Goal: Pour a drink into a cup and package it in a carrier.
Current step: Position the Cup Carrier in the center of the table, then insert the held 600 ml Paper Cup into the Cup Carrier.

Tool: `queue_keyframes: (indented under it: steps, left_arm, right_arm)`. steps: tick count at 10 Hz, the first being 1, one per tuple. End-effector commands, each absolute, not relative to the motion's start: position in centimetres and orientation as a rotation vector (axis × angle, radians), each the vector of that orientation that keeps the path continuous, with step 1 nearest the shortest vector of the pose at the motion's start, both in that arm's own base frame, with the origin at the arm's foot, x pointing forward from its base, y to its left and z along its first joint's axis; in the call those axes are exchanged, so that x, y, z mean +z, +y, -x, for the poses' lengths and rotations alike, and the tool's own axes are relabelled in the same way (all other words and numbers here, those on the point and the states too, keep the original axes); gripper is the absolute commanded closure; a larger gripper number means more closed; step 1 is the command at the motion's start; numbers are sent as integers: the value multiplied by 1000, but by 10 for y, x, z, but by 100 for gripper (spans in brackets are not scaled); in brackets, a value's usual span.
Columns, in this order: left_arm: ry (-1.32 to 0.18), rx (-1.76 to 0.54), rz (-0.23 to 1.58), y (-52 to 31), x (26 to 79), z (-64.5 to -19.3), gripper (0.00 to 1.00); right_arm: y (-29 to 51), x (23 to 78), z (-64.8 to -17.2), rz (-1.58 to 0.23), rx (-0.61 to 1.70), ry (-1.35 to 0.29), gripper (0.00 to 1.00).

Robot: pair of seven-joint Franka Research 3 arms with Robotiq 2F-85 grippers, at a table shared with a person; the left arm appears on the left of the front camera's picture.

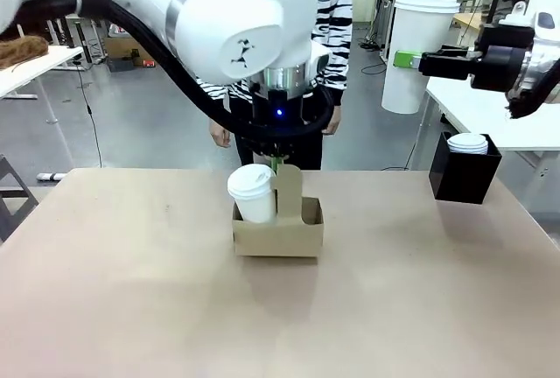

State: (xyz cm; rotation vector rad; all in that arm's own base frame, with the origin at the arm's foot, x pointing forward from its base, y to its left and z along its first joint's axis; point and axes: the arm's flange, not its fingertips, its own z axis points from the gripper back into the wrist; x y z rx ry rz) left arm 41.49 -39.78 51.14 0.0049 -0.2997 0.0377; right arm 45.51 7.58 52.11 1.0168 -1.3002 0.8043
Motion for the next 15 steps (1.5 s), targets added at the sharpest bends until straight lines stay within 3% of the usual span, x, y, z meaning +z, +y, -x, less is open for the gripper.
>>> queue_keyframes:
  steps: [1, 5, 6, 11, 12, 13, 14, 15]
  left_arm:
    - [-269, 27, 40, -406, 499, -404, 98]
    - [-140, 62, 70, -402, 481, -402, 98]
    - [-225, 26, 35, -418, 489, -402, 98]
    - [-216, 29, 45, -418, 491, -403, 98]
    - [-180, -35, 64, -407, 491, -409, 41]
    - [-179, -44, 82, -403, 500, -409, 41]
    - [-175, -56, 107, -402, 511, -408, 0]
    - [-167, -78, 141, -403, 525, -406, 37]
  right_arm:
    - [77, 525, -458, -1002, 810, -1315, 19]
    - [77, 525, -458, -1002, 810, -1315, 19]
    - [77, 525, -458, -1002, 810, -1315, 19]
    - [77, 525, -458, -1002, 810, -1315, 19]
    - [77, 525, -458, -1002, 810, -1315, 19]
    - [77, 525, -458, -1002, 810, -1315, 19]
    - [77, 525, -458, -1002, 810, -1315, 19]
    - [77, 525, -458, -1002, 810, -1315, 19]
